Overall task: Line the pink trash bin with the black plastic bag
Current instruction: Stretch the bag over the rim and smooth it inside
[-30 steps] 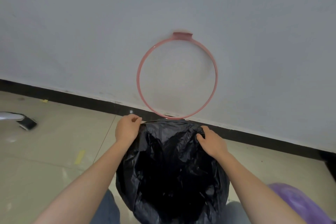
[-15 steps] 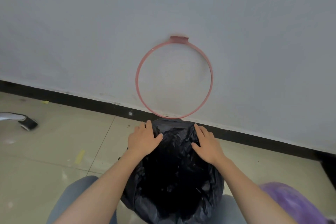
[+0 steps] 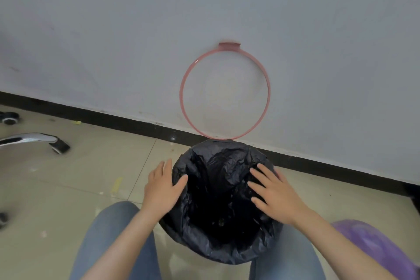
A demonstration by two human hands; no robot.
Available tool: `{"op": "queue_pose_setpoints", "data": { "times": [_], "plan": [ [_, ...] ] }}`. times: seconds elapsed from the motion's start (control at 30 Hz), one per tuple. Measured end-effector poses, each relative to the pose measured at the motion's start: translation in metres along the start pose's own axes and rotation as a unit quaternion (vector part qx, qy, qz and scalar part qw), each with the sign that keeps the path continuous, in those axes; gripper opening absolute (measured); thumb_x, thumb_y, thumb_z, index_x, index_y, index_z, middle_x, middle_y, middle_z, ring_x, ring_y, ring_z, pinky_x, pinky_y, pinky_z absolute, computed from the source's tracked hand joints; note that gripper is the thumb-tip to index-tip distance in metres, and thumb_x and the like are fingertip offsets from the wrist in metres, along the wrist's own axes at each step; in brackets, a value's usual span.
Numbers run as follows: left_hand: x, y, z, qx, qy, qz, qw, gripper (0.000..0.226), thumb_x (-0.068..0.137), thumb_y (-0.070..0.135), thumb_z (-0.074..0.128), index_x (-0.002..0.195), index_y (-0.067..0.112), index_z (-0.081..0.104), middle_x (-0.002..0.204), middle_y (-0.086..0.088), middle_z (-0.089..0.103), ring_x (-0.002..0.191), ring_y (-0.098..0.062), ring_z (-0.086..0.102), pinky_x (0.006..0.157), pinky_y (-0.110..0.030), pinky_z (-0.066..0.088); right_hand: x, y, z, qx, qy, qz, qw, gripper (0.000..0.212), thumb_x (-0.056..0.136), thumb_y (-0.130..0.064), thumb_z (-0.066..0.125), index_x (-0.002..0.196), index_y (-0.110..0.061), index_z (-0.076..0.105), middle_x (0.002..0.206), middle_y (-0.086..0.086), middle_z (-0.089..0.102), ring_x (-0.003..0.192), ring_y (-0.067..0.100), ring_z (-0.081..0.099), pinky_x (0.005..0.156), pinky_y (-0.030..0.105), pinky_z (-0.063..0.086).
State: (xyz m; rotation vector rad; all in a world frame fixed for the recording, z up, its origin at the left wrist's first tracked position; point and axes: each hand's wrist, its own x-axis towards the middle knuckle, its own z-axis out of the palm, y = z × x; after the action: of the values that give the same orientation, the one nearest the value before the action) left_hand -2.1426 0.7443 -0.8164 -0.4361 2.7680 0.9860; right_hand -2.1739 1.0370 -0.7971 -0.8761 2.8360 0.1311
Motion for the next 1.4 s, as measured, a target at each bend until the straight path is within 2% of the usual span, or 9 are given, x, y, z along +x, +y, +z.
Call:
{"op": "queue_pose_setpoints", "data": {
  "times": [0.23,0.4,0.53,0.67,0.8,1.0,1.13,1.27,1.4],
  "plan": [
    [-0.025,0.003,0.033,-0.207,0.006,-0.016,0.978,0.068,0.093,0.028,0.046,0.145,0.028,0.003,0.143,-0.007,0.044,0.123,-0.027,0.048,0.094,-0.029,0.038,-0.017,0.012,0.011,-0.034,-0.175,0.044,0.983,0.054,0.093,-0.055,0.025,0.133,-0.025,0.044,0.155,0.003,0.023,0.146,0.018,-0.003,0.116,0.049,-0.008],
    [-0.026,0.004,0.035,-0.288,0.010,-0.041,0.957,0.056,0.095,0.042,0.035,0.144,0.024,0.017,0.143,-0.002,0.043,0.129,-0.025,0.043,0.104,-0.034,0.033,0.001,-0.032,-0.014,0.034,-0.029,0.043,0.998,0.050,0.095,-0.050,0.030,0.132,-0.021,0.045,0.147,0.001,0.040,0.142,0.017,0.019,0.117,0.044,-0.002],
    [-0.032,0.001,0.042,-0.528,-0.067,-0.159,0.832,0.059,0.093,0.054,0.013,0.119,0.022,0.055,0.115,-0.005,0.063,0.104,-0.017,0.058,0.094,-0.034,0.043,0.021,-0.117,-0.015,0.390,-0.075,0.054,0.916,0.059,0.096,-0.040,0.038,0.145,-0.017,0.015,0.157,0.004,0.012,0.144,0.014,0.008,0.113,0.024,0.003],
    [-0.037,0.007,0.048,-0.651,-0.087,-0.226,0.719,0.064,0.092,0.057,0.017,0.135,0.016,0.041,0.137,-0.010,0.048,0.121,-0.023,0.047,0.100,-0.029,0.031,0.036,-0.169,0.001,0.543,-0.182,0.070,0.817,0.061,0.099,-0.029,0.034,0.146,-0.016,-0.003,0.158,0.002,-0.004,0.144,0.013,-0.002,0.117,0.028,0.001],
    [-0.029,0.010,0.033,-0.513,0.012,-0.212,0.832,0.047,0.095,0.047,0.027,0.111,0.016,0.058,0.131,-0.015,0.055,0.105,-0.023,0.055,0.101,-0.040,0.039,0.032,-0.149,-0.003,0.552,-0.160,0.069,0.816,0.058,0.098,-0.031,0.037,0.146,-0.020,0.007,0.157,-0.002,0.008,0.143,0.010,0.008,0.113,0.022,0.006],
    [-0.027,0.028,0.031,-0.160,0.023,-0.074,0.984,0.076,0.089,0.030,0.053,0.145,0.018,0.004,0.154,-0.014,0.018,0.139,-0.035,0.019,0.112,-0.051,0.026,0.007,-0.080,0.003,0.328,-0.297,0.007,0.897,0.045,0.101,-0.032,0.028,0.141,-0.013,0.029,0.153,0.005,0.028,0.140,0.018,0.025,0.115,0.028,0.017],
    [-0.028,0.028,0.038,-0.027,0.046,-0.049,0.997,0.076,0.087,0.004,0.045,0.145,0.020,-0.002,0.155,-0.016,0.009,0.137,-0.038,0.019,0.110,-0.049,0.030,0.006,-0.042,0.003,0.074,-0.374,0.014,0.924,0.048,0.097,-0.043,0.032,0.140,-0.022,0.033,0.152,0.008,0.030,0.140,0.027,0.025,0.115,0.041,0.021],
    [-0.028,0.029,0.040,-0.059,0.041,-0.050,0.996,0.081,0.084,-0.001,0.046,0.145,0.020,-0.003,0.155,-0.016,0.010,0.135,-0.038,0.023,0.111,-0.045,0.028,0.016,-0.029,0.001,-0.131,-0.474,0.005,0.871,0.054,0.096,-0.046,0.031,0.138,-0.013,0.036,0.153,0.013,0.025,0.141,0.031,0.018,0.117,0.045,0.012],
    [-0.027,0.028,0.041,-0.043,0.042,-0.052,0.997,0.082,0.084,0.000,0.048,0.145,0.019,-0.003,0.155,-0.014,0.010,0.134,-0.036,0.026,0.110,-0.043,0.030,0.043,-0.035,-0.004,-0.143,-0.303,-0.084,0.938,0.045,0.096,-0.036,0.037,0.134,-0.013,0.042,0.150,0.015,0.029,0.140,0.032,0.019,0.116,0.046,0.015]
  ]
}}
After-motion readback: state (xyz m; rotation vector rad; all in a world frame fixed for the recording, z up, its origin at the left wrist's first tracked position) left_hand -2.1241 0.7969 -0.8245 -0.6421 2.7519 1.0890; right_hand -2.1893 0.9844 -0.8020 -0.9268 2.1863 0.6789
